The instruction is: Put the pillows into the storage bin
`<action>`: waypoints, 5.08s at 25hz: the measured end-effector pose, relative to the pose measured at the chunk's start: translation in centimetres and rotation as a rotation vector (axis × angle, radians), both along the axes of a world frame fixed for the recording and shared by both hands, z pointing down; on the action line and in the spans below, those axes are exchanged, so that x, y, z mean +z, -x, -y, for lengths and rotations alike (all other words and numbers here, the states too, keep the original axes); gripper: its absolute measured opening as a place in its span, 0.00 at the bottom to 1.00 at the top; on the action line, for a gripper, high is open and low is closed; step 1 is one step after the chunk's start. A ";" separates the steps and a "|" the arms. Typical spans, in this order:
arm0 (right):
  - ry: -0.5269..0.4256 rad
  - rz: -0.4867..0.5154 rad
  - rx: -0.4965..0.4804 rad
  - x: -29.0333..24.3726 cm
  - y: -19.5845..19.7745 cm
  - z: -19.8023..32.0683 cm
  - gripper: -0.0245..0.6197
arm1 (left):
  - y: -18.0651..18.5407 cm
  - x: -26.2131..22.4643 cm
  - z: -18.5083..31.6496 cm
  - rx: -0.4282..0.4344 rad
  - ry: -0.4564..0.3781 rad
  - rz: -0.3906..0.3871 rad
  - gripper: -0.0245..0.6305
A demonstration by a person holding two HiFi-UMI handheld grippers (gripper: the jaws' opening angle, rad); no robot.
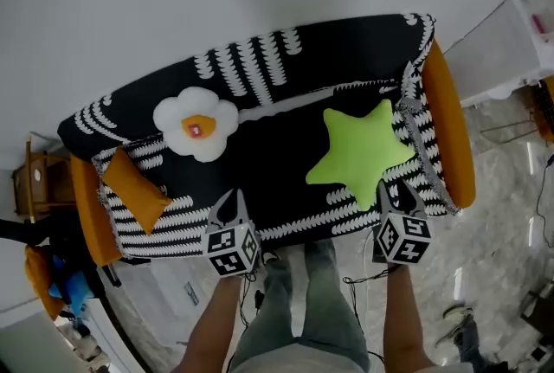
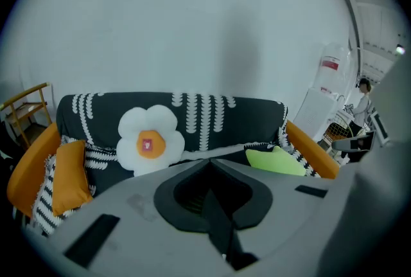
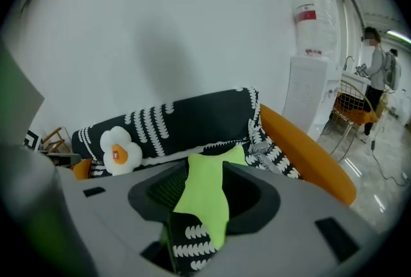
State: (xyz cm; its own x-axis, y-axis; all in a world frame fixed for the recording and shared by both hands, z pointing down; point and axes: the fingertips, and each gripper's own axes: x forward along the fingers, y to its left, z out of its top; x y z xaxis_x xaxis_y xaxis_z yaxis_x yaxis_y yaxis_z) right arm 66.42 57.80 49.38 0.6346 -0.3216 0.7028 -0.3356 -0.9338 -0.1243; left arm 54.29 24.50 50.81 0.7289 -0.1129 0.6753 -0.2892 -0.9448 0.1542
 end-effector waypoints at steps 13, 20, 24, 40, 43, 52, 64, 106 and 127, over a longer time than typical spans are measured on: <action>0.167 0.129 -0.235 11.8 -4.9 2.4 0.31 | 1.2 8.7 1.4 -0.126 0.037 0.112 0.04; 0.274 0.199 -0.338 15.5 -6.7 2.7 0.31 | 3.4 11.1 1.3 -0.210 0.071 0.158 0.04; 0.311 0.225 -0.376 16.7 -7.4 2.8 0.31 | 4.1 11.6 1.6 -0.253 0.075 0.164 0.04; 0.382 0.302 -0.414 20.1 -7.4 2.5 0.19 | 4.7 11.8 1.5 -0.272 0.069 0.167 0.04; 0.403 0.282 -0.431 20.3 -7.6 2.5 0.08 | 4.7 11.8 1.2 -0.266 0.073 0.165 0.04; 0.367 0.263 -0.430 18.8 -7.3 2.4 0.04 | 4.8 10.5 1.2 -0.252 0.067 0.146 0.04; 0.363 0.213 -0.518 13.1 -5.9 3.3 0.04 | 5.4 6.9 2.3 -0.294 0.055 0.090 0.04; 0.296 -0.190 -1.626 -9.2 39.4 46.0 0.04 | 63.2 -10.1 15.9 -1.312 -0.085 -0.182 0.04; 0.203 -0.261 -2.240 -6.6 75.5 63.7 0.04 | 90.4 -9.9 12.0 -1.829 -0.136 -0.120 0.04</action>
